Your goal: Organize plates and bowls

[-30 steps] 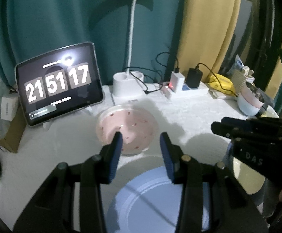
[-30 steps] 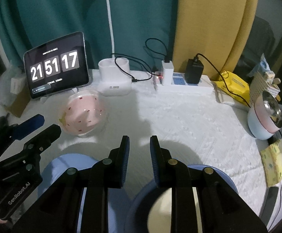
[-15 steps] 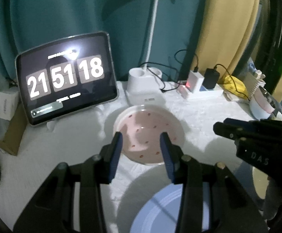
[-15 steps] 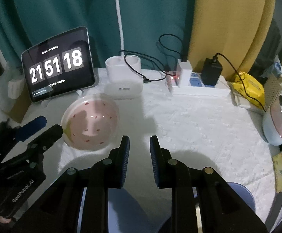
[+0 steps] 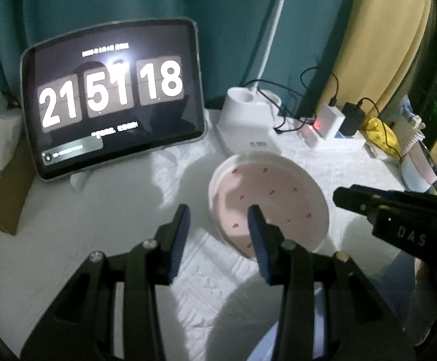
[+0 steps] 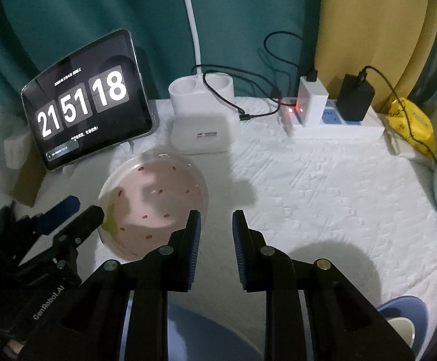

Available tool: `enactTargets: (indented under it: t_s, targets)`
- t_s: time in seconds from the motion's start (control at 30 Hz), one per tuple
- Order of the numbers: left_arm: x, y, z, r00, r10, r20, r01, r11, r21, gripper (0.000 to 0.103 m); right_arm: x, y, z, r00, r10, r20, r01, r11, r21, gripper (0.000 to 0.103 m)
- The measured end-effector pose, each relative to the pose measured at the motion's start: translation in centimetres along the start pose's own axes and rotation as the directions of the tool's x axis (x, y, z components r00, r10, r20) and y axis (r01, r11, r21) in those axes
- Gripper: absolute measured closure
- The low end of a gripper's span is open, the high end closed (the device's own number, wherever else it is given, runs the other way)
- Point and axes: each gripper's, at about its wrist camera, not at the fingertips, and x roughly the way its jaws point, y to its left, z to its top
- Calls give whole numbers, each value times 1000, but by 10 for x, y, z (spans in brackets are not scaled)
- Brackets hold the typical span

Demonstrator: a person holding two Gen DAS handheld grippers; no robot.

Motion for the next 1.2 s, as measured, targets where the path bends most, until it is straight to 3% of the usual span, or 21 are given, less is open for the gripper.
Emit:
enactTargets:
  t_s: [0.07,0.2,0.4,0.73,0.83,0.9,1.2]
  targets:
    - [7,2,-1,1000,-9,-16,9,1000,-3,61,5,2,3,1000,-2,-10,2,1000,2,79]
    - [19,5,-2,999,-23,-46,23,1000,-7,61,18,3,6,999,17,-45,-16,999,30,68]
    - [35,4,-3,995,-51,-89,51,999,-4,61,36,7,8,996,10,-83,-5,998,59,68]
    - [42,3,-4,994,-69,-83,69,998,5,64,69,10,2,988,31,-150,-16,994,104,69]
    - [43,0,-5,992,-89,-86,91,996,12,70,71,9,1,987,67,-145,-50,991,123,76]
    - [43,-2,-6,994,-74,-78,77,997,30,72,69,15,1,989,65,-136,-52,994,99,86]
    - [38,-2,-6,996,-71,-56,73,997,38,75,57,24,-3,994,36,-102,-29,997,69,86]
